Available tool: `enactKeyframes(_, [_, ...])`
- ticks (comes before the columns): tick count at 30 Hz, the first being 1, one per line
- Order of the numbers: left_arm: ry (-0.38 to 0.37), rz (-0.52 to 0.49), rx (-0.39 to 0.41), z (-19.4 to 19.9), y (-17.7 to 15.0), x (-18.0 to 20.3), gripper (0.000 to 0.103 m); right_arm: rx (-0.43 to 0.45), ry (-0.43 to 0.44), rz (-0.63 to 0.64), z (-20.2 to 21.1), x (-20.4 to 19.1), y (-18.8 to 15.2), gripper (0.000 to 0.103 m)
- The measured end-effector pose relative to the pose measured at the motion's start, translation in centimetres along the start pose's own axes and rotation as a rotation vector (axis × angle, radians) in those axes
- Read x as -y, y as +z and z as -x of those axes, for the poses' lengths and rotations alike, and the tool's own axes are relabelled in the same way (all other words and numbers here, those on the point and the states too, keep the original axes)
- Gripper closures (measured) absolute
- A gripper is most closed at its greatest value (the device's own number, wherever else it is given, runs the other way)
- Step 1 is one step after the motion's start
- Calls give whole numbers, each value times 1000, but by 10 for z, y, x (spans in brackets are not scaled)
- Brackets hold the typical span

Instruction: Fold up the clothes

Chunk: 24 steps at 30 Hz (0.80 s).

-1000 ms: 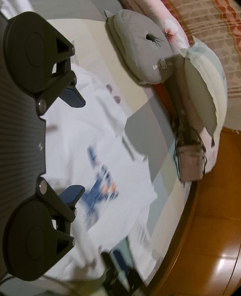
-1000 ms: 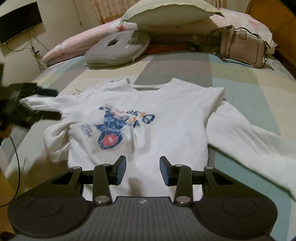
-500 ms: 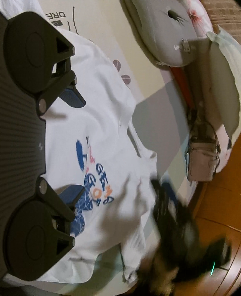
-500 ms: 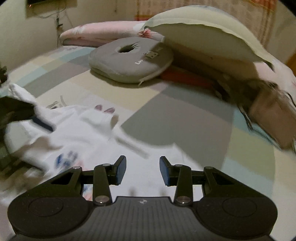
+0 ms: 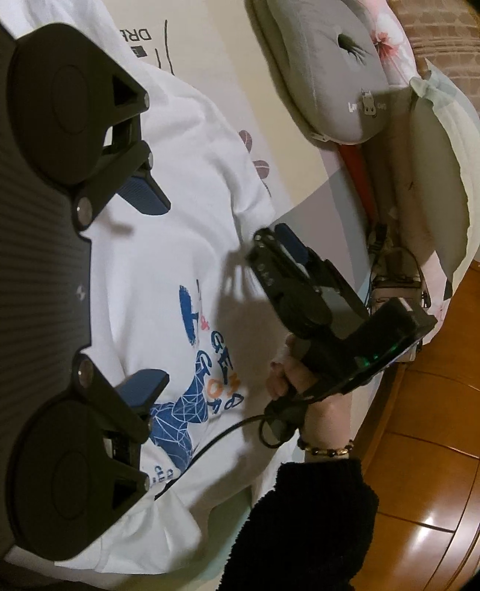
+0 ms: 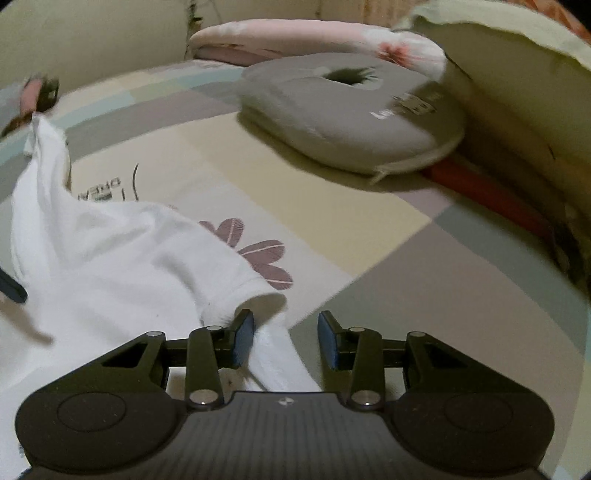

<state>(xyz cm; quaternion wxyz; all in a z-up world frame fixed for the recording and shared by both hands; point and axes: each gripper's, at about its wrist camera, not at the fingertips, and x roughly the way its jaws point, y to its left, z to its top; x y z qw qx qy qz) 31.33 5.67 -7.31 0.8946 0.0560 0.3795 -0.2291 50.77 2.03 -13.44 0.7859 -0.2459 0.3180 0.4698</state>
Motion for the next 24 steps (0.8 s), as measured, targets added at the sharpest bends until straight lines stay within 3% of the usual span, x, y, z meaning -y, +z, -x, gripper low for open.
enactKeyframes(2, [-4,0,5,0,0,-1,12,-11,0,29,-1,-8,2,68])
enactKeyframes(4, [-7,3,6,0,0,-2,12,-21,0,58,-2,-15,5,90])
enactKeyframes(6, [-7,3,11,0,0,-2,12,-22,-16,88,-2,-20,9,95])
enactKeyframes(11, [-9,4,21,3,1,-2,12,0,-60,29,11,-3,10,94])
enactKeyframes(13, [-6,6,25,5,3,-4,12,1,-64,-8,17,6,9,85])
enactKeyframes(19, [39,20,63,12,14,-25,12,4,-77,-116,37,33,5,76])
enactKeyframes(24, [123,23,78,-2,37,-62,15,-44,-172,-190,77,70,-36,71])
